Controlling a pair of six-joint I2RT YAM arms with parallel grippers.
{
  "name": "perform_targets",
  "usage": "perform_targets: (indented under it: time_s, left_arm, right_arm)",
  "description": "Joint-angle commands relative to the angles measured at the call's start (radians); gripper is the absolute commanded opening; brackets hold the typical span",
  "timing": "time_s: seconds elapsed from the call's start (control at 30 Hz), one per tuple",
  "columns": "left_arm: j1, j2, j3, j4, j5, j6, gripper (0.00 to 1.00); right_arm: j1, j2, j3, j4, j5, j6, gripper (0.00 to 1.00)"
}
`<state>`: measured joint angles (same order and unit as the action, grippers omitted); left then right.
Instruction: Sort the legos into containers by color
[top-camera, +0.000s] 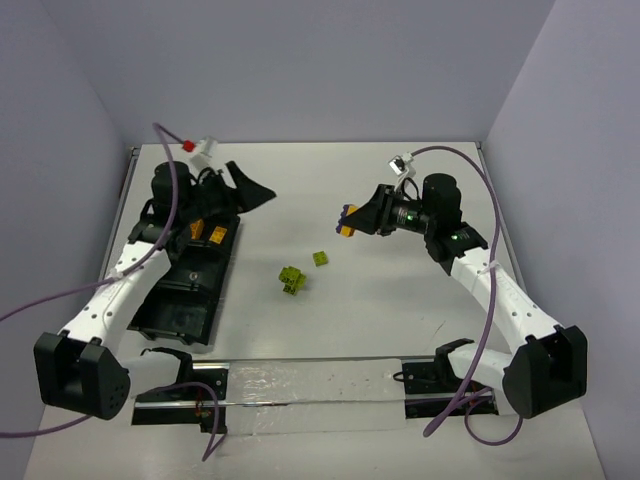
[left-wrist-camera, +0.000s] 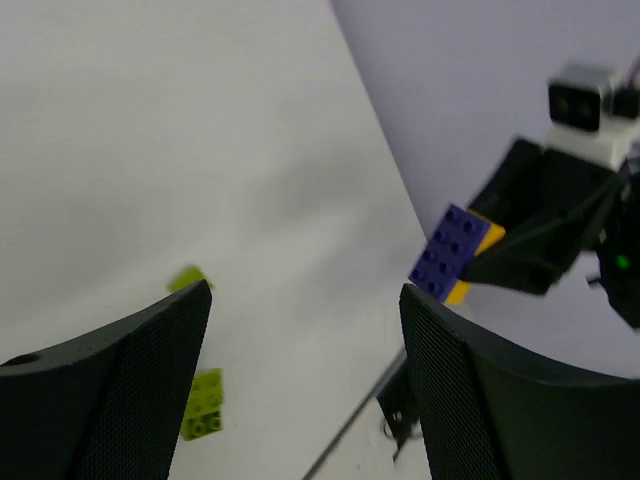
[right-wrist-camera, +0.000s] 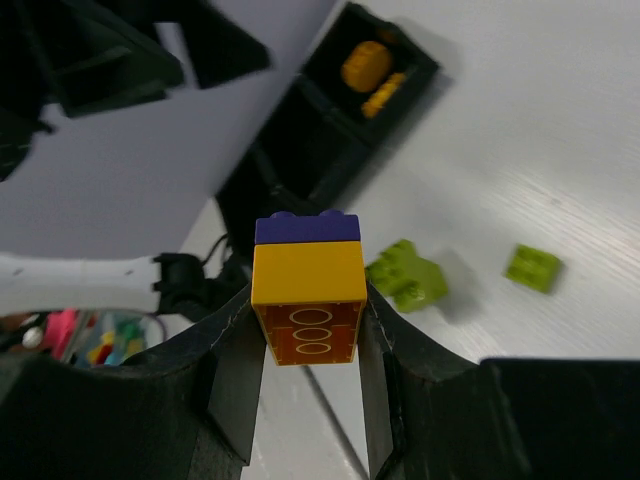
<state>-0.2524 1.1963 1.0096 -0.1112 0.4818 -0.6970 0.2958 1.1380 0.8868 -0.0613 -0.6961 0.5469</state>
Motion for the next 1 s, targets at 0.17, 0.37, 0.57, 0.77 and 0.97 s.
perform_targets:
  time_s: [0.17, 0.37, 0.57, 0.77, 0.97]
  left_arm:
    - [-0.219, 0.104, 0.04, 0.233, 0.437, 0.057, 0.8]
    - [-0.267, 0.123, 0.067, 0.22, 0.49, 0.101, 0.77]
    - [-0.296, 0.13, 0.043, 0.253, 0.525, 0.087, 0.72]
    - [-0.313, 0.123, 0.01, 0.364, 0.547, 0.022, 0.69]
    - [-0.315, 0.134, 0.004, 0.424, 0.569, -0.016, 0.53]
  right_arm:
    - [0.09, 0.032, 0.034, 0.279, -0.298, 0.083, 0.0]
    - [0.098, 0.03, 0.022, 0.324, -0.294, 0.125, 0.0]
    - [0.1, 0.045, 0.011, 0.432, -0.308, 0.217, 0.0]
    - [0.107, 0.066, 0.024, 0.452, -0.304, 0.233, 0.0]
    - [0.114, 0.07, 0.029, 0.449, -0.297, 0.233, 0.0]
